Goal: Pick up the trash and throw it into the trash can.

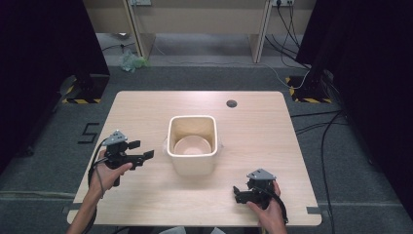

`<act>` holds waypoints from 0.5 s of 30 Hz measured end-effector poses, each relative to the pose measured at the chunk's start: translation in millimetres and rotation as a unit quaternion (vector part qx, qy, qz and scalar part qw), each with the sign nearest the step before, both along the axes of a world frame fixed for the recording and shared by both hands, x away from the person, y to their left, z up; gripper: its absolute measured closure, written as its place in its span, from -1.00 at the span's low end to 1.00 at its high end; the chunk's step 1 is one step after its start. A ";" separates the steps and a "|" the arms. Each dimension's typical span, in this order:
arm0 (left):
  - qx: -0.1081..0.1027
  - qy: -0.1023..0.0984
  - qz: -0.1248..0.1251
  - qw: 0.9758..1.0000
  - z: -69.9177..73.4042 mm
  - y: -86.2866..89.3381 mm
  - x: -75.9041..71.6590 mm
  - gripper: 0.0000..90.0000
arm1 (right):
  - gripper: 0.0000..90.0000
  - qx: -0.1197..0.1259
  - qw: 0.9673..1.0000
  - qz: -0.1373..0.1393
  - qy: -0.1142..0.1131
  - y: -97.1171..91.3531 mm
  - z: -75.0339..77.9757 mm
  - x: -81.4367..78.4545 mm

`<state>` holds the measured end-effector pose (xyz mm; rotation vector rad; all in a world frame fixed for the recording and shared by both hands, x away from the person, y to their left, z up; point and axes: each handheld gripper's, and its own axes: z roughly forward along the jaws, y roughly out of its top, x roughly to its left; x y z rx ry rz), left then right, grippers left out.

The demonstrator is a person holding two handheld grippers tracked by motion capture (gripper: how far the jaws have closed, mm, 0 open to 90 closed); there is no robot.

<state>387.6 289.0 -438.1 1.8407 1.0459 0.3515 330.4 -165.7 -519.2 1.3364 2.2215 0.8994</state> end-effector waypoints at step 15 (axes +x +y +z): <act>0.003 0.009 0.009 1.000 -23.4 10.6 -9.3 -0.52 | -0.99 0.000 1.000 0.000 0.000 0.0 0.0 0.0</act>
